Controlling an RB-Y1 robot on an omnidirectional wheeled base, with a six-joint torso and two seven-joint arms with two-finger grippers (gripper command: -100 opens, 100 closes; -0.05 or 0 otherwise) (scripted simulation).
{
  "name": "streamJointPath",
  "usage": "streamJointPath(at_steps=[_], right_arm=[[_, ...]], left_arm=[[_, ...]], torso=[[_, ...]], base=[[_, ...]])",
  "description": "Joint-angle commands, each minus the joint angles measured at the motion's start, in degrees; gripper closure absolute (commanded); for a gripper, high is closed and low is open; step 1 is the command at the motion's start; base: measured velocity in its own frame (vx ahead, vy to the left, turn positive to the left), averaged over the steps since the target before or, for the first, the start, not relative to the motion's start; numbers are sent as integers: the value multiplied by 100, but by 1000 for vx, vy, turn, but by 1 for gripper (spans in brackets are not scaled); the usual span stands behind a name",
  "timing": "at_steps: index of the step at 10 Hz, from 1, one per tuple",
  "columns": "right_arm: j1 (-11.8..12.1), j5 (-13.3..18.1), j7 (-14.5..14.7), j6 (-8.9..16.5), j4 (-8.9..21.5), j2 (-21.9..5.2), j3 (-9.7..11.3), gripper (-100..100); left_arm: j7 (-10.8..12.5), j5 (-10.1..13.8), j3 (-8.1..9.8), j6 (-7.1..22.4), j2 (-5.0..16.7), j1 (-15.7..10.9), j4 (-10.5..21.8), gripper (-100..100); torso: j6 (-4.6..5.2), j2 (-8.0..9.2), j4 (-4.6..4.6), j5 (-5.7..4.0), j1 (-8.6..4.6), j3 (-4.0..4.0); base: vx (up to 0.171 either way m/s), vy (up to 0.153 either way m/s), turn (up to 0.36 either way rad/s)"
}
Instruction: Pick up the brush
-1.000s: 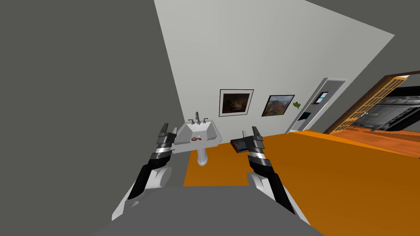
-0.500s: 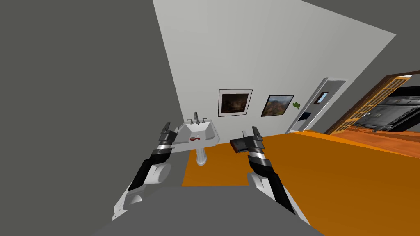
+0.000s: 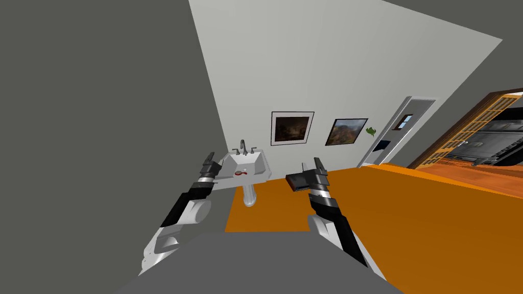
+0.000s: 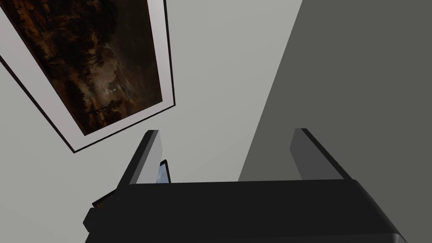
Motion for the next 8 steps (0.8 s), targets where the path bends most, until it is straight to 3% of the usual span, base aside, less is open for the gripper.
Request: streamJointPath(at_steps=[1, 3, 8], right_arm=[[0, 0, 0, 0, 0, 0, 0, 0], [0, 0, 0, 0, 0, 0, 0, 0], [0, 0, 0, 0, 0, 0, 0, 0]], left_arm=[[-17, 181, 110, 286, 65, -137, 30, -100], [-17, 181, 110, 504, 65, -137, 30, -100], [-29, 617, 404, 1422, 303, -414, 177, -100]], torso=[[0, 0, 0, 0, 0, 0], [0, -2, -1, 1, 5, -1], [0, -5, -1, 0, -2, -3]], base=[[26, -54, 31], [16, -38, 11], [33, -68, 39]])
